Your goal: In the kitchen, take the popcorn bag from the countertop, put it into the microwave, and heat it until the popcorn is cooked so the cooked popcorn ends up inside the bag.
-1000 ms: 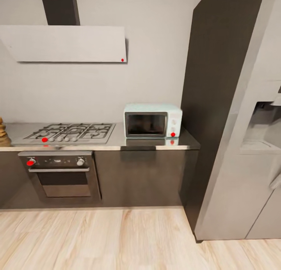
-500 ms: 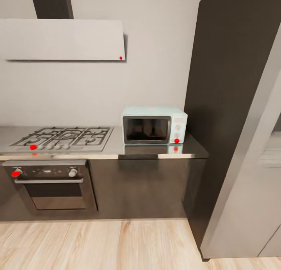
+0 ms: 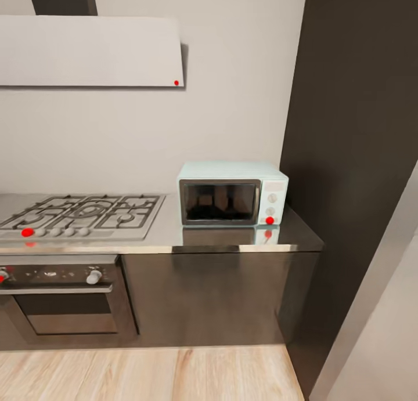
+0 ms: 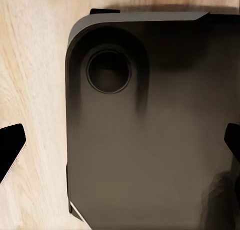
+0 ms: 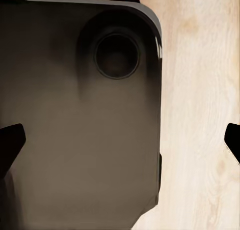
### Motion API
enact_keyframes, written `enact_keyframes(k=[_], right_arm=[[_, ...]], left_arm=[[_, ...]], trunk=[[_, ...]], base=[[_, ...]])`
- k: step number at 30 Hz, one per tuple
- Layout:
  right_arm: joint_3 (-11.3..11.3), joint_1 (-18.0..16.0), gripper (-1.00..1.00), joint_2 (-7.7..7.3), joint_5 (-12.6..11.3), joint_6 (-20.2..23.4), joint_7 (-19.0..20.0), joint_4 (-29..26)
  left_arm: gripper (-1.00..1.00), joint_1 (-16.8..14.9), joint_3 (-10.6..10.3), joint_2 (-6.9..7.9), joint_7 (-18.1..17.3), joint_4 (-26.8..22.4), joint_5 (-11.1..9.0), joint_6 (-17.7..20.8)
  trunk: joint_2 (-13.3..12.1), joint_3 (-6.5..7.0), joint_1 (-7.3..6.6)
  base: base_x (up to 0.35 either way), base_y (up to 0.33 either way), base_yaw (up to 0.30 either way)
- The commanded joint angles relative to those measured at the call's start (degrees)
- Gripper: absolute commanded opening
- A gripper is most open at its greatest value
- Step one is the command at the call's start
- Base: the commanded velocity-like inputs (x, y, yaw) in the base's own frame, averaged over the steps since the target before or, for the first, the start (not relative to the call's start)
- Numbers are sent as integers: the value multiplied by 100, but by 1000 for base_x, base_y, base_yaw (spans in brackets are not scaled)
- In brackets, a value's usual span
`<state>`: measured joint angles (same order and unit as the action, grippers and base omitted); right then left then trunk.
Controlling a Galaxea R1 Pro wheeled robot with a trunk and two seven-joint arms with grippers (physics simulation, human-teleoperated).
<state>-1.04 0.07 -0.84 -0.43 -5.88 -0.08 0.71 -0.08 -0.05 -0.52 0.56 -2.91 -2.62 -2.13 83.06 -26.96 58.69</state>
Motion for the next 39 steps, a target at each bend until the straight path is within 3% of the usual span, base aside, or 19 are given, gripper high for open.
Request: enact_keyframes(k=[1, 21, 32, 36, 39], right_arm=[[-7, -3, 100, -1, -3, -25, -1, 8], [15, -6, 100, -12, 17, -27, -1, 8], [32, -3, 100, -8, 58, -30, 31, 0], [19, -7, 100, -30, 77, -5, 102, -331], [20, -7, 100, -44, 78, 186, 104, -1136]], left_arm=[[100, -1, -3, -1, 6, 1, -26, -15], [100, -1, -3, -1, 6, -8, -19, -24], [100, -1, 8, -1, 6, -8, -19, -24], [100, -1, 10, -7, 6, -8, -19, -24], [100, -1, 13, -4, 6, -8, -19, -24]], trunk=[[2, -4, 3], [2, -4, 3], [2, -4, 3], [2, -4, 3], [2, -4, 3]], base=[[305, 0, 0], [131, 0, 0], [8, 0, 0], [0, 0, 0], [0, 0, 0]])
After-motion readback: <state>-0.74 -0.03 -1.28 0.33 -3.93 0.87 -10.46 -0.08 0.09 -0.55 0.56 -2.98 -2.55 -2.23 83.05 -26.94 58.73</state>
